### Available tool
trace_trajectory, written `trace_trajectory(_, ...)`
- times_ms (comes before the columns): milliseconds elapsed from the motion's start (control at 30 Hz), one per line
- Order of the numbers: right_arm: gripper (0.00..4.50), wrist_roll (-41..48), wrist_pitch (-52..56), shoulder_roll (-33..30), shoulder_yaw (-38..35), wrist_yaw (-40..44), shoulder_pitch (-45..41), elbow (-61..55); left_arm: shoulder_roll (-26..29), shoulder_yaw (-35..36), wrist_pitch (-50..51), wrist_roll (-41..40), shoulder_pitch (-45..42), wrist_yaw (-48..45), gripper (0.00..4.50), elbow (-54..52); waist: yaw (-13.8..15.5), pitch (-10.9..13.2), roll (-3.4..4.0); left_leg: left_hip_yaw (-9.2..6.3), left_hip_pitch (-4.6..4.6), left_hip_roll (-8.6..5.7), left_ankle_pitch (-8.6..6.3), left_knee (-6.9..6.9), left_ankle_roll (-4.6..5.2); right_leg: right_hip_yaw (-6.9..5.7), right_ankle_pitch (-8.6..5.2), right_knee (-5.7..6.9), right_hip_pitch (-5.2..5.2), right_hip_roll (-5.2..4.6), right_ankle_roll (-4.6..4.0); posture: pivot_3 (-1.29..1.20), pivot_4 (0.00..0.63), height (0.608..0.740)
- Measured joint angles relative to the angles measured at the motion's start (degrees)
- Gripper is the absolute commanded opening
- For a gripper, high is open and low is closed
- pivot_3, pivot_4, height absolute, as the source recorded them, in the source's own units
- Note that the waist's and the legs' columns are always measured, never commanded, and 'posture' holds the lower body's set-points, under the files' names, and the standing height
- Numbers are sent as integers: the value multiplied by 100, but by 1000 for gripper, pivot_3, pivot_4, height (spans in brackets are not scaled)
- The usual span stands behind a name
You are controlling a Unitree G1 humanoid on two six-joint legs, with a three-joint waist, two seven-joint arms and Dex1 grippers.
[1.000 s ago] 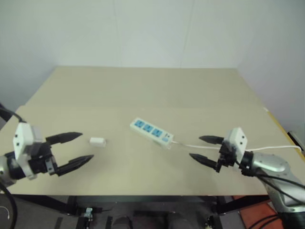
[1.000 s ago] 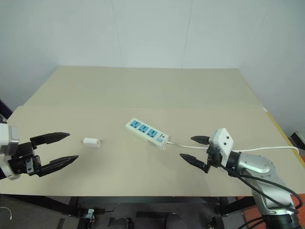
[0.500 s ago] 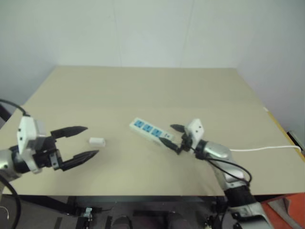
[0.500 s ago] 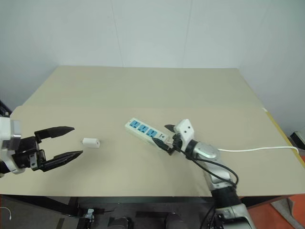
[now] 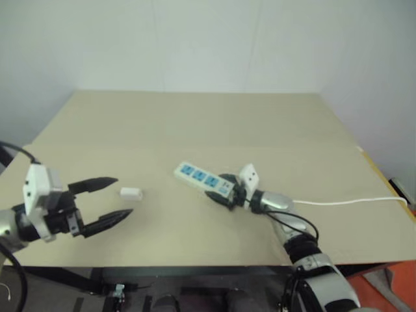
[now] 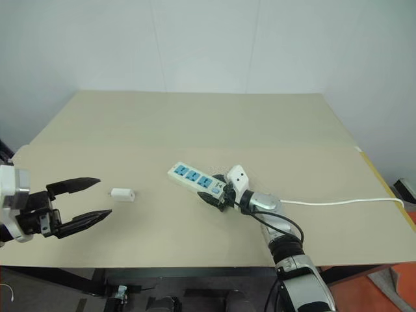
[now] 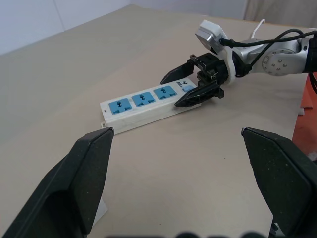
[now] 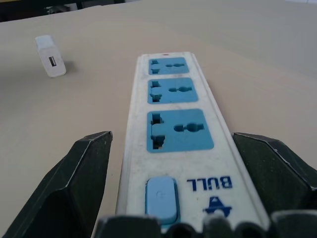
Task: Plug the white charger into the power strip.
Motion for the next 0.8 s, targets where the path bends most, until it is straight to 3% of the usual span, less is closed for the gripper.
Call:
trace_trajectory(500, 4467, -479, 101, -80, 264, 1, -167, 103, -15, -39, -206, 23, -81, -97, 4500, 72, -103, -7, -4, 0, 19, 0, 0, 0, -1, 0, 0, -1, 22, -1, 0, 0, 150, 740)
trace_trajectory(667, 3416, -480, 493, -80, 257, 35, -281, 126, -15, -42, -219, 33, -82, -137, 4500, 104, -110, -7, -5, 0, 56, 0, 0, 0, -2, 1, -9, -6, 63, -1, -10, 0, 150, 740)
trace_trajectory(800, 3421, -457, 556, -58, 214, 90, -294, 125, -15, -42, -222, 34, -84, -140, 4500, 123, -116, -7, -5, -1, 56, 0, 0, -1, -2, 0, -11, -6, 63, -1, -14, 0, 150, 740)
